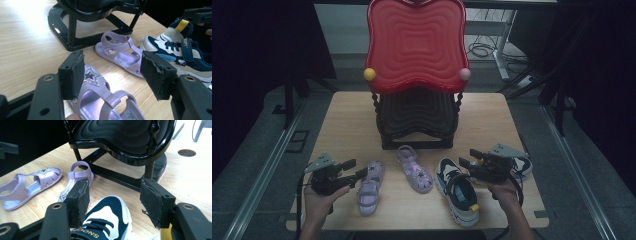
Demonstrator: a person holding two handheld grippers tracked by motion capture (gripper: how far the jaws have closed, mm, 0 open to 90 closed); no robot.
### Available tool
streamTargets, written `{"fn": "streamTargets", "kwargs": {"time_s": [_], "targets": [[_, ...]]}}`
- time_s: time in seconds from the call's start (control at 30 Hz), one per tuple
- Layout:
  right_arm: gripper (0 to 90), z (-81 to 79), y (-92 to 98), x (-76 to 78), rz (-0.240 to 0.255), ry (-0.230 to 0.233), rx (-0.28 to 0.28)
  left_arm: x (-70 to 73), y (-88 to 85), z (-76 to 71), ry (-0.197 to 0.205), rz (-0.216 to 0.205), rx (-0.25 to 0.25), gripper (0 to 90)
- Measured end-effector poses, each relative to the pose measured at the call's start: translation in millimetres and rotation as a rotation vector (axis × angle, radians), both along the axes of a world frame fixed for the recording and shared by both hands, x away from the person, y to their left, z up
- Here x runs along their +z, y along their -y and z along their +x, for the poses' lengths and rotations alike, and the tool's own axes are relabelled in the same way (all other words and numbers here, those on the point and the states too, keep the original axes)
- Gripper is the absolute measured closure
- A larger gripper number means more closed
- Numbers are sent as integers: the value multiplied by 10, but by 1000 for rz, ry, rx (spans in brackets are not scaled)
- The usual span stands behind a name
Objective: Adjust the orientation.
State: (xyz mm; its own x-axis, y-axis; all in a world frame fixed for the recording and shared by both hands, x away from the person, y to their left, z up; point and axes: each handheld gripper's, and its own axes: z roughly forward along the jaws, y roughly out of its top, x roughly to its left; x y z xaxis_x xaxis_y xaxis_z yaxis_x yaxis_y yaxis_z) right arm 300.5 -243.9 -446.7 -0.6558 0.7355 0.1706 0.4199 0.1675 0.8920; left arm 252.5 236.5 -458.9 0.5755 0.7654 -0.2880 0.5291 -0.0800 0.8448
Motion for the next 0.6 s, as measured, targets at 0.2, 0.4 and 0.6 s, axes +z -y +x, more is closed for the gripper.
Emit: {"fn": "streamTargets", "kwargs": {"time_s": [0.2, 0.4, 0.6], "targets": [[410, 6, 16, -27, -10, -10, -12, 22, -19, -23, -10, -3, -1, 415], [410, 10, 2, -47, -20, -20, -18, 32, -16, -41, -24, 10, -19, 477], [410, 7, 0, -58, -26, -25, -23, 14, 21, -44, -59, 38, -38, 500]]}}
